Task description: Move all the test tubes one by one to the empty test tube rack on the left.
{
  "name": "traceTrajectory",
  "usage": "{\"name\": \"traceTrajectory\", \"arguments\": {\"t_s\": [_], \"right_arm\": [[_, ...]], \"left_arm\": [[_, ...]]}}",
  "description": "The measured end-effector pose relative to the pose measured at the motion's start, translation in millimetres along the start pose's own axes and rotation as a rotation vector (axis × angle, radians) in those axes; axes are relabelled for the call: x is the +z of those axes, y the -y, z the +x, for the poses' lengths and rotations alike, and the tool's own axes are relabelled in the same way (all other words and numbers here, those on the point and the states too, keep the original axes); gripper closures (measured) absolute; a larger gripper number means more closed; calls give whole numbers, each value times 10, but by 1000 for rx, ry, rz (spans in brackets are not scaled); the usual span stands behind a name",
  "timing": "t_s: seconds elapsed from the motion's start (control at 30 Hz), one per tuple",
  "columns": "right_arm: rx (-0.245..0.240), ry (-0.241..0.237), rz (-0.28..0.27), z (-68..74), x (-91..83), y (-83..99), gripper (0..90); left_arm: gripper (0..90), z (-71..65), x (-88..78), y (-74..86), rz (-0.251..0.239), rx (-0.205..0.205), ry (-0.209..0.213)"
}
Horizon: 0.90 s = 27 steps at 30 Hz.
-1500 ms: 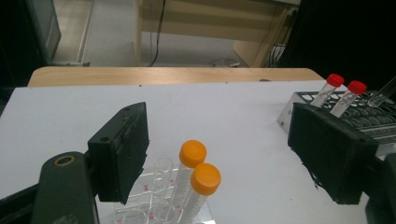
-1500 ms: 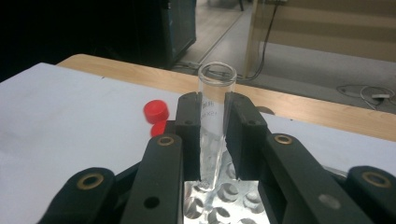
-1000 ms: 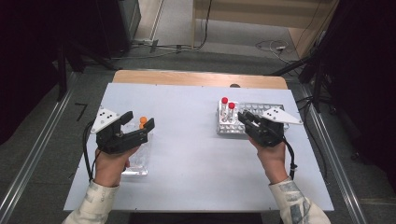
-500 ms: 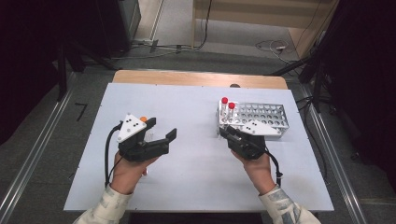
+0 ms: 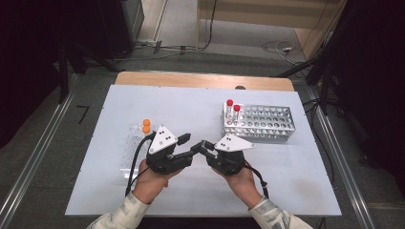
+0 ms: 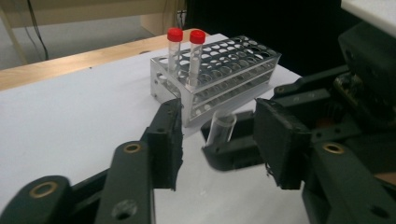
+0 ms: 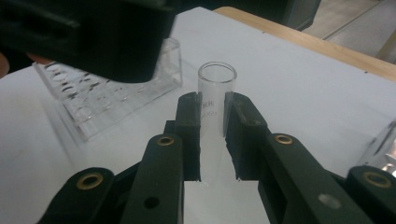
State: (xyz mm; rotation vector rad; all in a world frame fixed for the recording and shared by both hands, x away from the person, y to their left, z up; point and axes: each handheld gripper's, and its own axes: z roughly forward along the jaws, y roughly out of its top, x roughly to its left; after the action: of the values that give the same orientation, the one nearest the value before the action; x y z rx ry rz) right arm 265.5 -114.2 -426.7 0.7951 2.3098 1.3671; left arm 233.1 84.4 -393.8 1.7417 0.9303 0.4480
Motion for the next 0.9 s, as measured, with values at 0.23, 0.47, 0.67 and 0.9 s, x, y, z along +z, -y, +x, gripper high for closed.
{"name": "traceTrajectory", "arguments": {"t_s": [0.23,0.47,0.67,0.9], "right_arm": [[-19,-21,0,96,30,6,734],[-19,-25,-4,116,20,13,734],[-19,-25,-4,124,26,18,734],[-24,-29,-1,125,26,20,729]], "left_arm": [[608,-61,80,48,35,30,6],[707,-85,112,74,40,44,-23],[756,-71,108,77,42,46,-33],[770,-85,99,80,41,54,-45]]}}
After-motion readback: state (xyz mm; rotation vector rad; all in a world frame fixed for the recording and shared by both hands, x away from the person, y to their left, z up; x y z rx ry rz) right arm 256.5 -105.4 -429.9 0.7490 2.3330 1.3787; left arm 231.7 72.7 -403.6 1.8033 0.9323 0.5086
